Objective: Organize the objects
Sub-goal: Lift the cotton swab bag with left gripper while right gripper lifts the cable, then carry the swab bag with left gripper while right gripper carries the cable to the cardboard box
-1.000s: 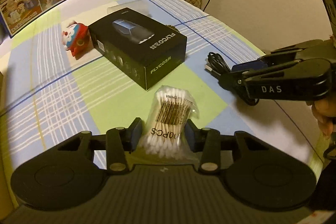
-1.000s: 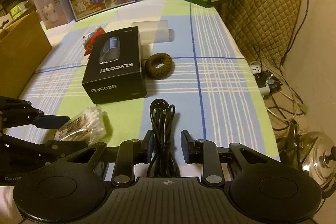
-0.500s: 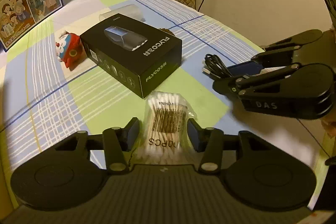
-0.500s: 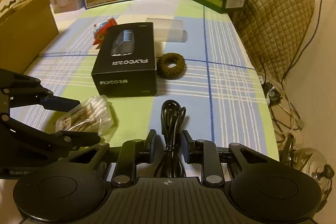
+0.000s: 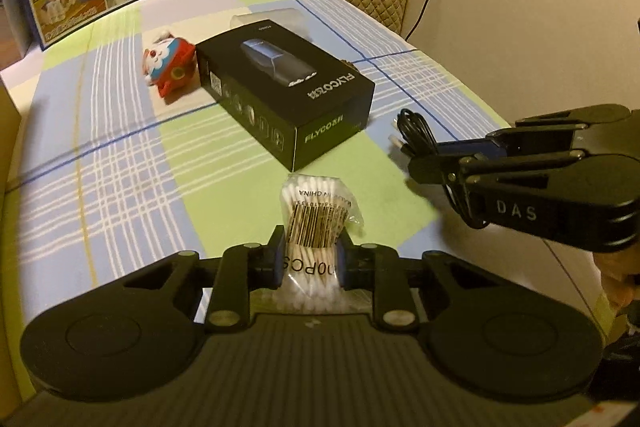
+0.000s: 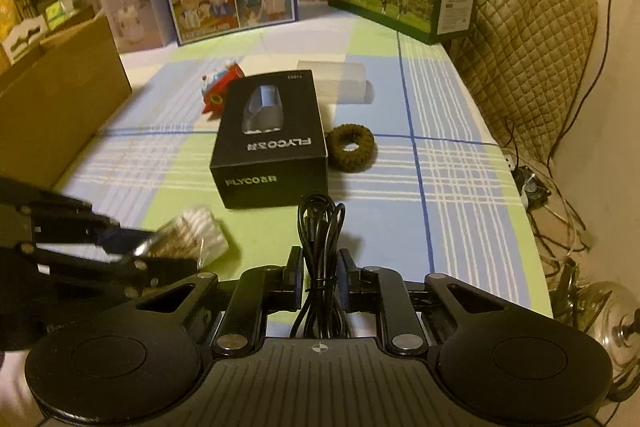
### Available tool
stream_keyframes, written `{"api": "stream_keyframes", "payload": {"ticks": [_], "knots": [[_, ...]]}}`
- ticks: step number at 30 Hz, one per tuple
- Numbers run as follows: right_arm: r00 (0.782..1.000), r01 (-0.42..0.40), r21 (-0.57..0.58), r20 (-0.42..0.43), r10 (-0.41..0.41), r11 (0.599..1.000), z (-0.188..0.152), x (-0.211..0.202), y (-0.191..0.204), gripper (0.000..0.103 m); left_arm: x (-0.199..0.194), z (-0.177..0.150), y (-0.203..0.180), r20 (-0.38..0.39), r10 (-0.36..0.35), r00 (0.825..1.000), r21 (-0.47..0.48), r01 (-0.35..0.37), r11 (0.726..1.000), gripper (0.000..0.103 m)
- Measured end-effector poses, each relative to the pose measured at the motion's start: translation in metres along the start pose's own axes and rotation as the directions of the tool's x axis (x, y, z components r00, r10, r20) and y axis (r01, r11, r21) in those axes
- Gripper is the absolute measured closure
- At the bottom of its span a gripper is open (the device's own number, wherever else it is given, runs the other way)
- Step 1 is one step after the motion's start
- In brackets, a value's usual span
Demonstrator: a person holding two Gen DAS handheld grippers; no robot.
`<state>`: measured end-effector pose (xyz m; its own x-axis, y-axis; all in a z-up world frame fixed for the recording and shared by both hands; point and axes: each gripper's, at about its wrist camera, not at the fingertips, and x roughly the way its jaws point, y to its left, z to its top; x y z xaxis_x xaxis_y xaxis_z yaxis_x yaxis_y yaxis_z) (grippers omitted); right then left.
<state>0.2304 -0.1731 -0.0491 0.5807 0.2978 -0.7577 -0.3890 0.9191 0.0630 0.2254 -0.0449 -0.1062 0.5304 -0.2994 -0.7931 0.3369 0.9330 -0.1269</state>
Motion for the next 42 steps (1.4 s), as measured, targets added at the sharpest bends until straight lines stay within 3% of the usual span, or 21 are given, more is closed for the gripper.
{"api": "stream_keyframes", "payload": {"ticks": [12, 24, 32, 42], "knots": [[0.998, -0.051, 0.115, 0.039, 0.046, 0.992, -0.027, -0.078, 0.033, 0.090, -0.088, -0.019, -0.009, 0.080, 0.039, 0.996, -0.096, -0.031, 0.995, 0.083], [0.988, -0.094, 0.071, 0.129, 0.084, 0.993, -0.027, -0.154, 0.081, 0.090, -0.188, -0.047, -0.016, 0.176, 0.079, 0.981, -0.191, -0.044, 0.981, 0.083], [0.978, -0.149, 0.016, 0.148, 0.145, 0.989, -0.018, -0.167, 0.115, 0.090, -0.232, -0.064, -0.005, 0.223, 0.133, 0.966, -0.233, -0.080, 0.969, 0.083], [0.967, -0.219, -0.057, 0.124, 0.224, 0.974, -0.010, -0.155, 0.157, 0.089, -0.266, -0.081, 0.032, 0.216, 0.227, 0.950, -0.295, -0.158, 0.942, 0.083]]}}
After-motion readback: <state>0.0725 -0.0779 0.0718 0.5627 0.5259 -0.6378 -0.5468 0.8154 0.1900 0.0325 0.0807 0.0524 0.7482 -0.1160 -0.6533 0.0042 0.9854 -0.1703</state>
